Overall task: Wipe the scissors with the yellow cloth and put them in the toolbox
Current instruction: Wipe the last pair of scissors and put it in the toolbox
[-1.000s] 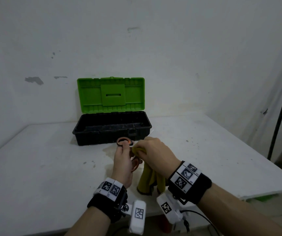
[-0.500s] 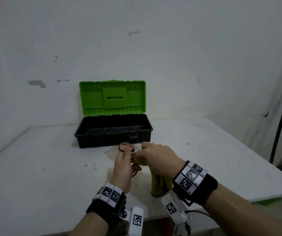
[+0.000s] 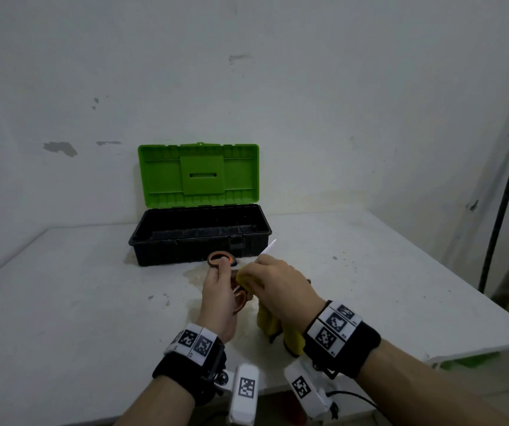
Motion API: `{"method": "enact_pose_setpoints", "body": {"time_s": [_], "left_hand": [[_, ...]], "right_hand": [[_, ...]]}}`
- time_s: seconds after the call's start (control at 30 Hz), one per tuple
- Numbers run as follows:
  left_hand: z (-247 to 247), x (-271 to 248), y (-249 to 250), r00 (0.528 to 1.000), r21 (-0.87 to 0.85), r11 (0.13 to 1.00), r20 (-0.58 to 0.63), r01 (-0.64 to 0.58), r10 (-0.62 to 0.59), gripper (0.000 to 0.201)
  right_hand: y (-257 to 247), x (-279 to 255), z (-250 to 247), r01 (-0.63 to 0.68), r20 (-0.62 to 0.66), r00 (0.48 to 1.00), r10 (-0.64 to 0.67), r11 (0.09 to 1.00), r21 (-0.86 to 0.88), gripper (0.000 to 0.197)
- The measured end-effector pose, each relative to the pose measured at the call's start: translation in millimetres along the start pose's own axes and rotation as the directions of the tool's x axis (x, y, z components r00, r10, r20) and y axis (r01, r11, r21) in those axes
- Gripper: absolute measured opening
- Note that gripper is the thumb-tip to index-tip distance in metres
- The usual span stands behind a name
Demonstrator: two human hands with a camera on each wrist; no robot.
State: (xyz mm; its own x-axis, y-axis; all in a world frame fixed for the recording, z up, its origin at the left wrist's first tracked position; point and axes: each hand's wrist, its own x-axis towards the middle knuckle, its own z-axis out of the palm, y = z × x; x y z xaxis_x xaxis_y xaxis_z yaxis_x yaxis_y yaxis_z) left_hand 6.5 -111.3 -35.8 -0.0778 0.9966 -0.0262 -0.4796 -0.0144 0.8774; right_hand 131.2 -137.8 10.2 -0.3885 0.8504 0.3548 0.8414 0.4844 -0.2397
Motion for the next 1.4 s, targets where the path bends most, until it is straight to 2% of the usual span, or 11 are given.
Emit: {"method": "enact_pose_setpoints", "body": {"time_s": [0.17, 0.23, 0.33, 0.53, 0.67, 0.8, 0.93, 1.07, 1.23, 1.3, 1.4], "left_hand": [[-4, 4, 0, 0.998, 0.004, 1.000, -0.049, -0.026, 0.027, 0.027], [-3, 4, 0, 0.999, 0.033, 0.999, -0.041, -0.024, 0.025, 0.028], [0, 0, -1, 1.000, 0.050, 0.999, -0.004, -0.007, 0.007, 0.029], [-1, 4, 0, 0.999, 0.083, 0.996, -0.001, -0.045, 0.045, 0.031], [-2, 2, -3, 1.000, 0.086, 0.996, 0.018, 0.000, -0.002, 0.038], [-8, 2, -6, 1.000, 0.118, 0.993, 0.004, -0.023, 0.023, 0.042], [-10, 4, -5, 0.999, 0.074, 0.997, -0.037, -0.023, 0.026, 0.040], [-5, 3, -7, 1.000, 0.060, 0.998, -0.001, -0.001, 0.001, 0.039], [-8, 5, -5, 0.999, 0.036, 0.999, -0.029, -0.016, 0.017, 0.034], [-9, 6, -6, 0.999, 0.043, 0.999, -0.032, -0.013, 0.014, 0.036], [-7, 4, -6, 1.000, 0.046, 0.999, 0.002, 0.013, -0.013, 0.034]], "right_hand": [[15, 7, -6, -0.173, -0.105, 0.979, 0.175, 0.985, 0.028, 0.020], [10, 6, -7, -0.116, -0.097, 0.988, 0.120, 0.992, 0.049, 0.020], [-4, 1, -1, 0.022, -0.001, 1.000, -0.022, 0.998, 0.054, 0.021], [8, 8, -2, -0.058, -0.096, 0.993, 0.062, 0.997, 0.040, 0.020], [-7, 5, -5, 0.112, 0.050, 0.993, -0.111, 0.993, -0.018, 0.020], [2, 7, -7, 0.121, 0.138, 0.985, -0.103, 0.984, -0.130, 0.018], [13, 10, -9, 0.033, 0.031, 0.999, -0.029, 0.991, -0.129, 0.019], [5, 5, 2, 0.058, 0.019, 0.998, -0.057, 0.997, -0.059, 0.020], [18, 11, 1, -0.142, -0.073, 0.987, 0.141, 0.990, -0.006, 0.020], [14, 9, -3, -0.096, -0.073, 0.993, 0.096, 0.995, 0.000, 0.019], [-7, 1, -2, 0.112, 0.049, 0.992, -0.113, 0.994, 0.018, 0.019]]}}
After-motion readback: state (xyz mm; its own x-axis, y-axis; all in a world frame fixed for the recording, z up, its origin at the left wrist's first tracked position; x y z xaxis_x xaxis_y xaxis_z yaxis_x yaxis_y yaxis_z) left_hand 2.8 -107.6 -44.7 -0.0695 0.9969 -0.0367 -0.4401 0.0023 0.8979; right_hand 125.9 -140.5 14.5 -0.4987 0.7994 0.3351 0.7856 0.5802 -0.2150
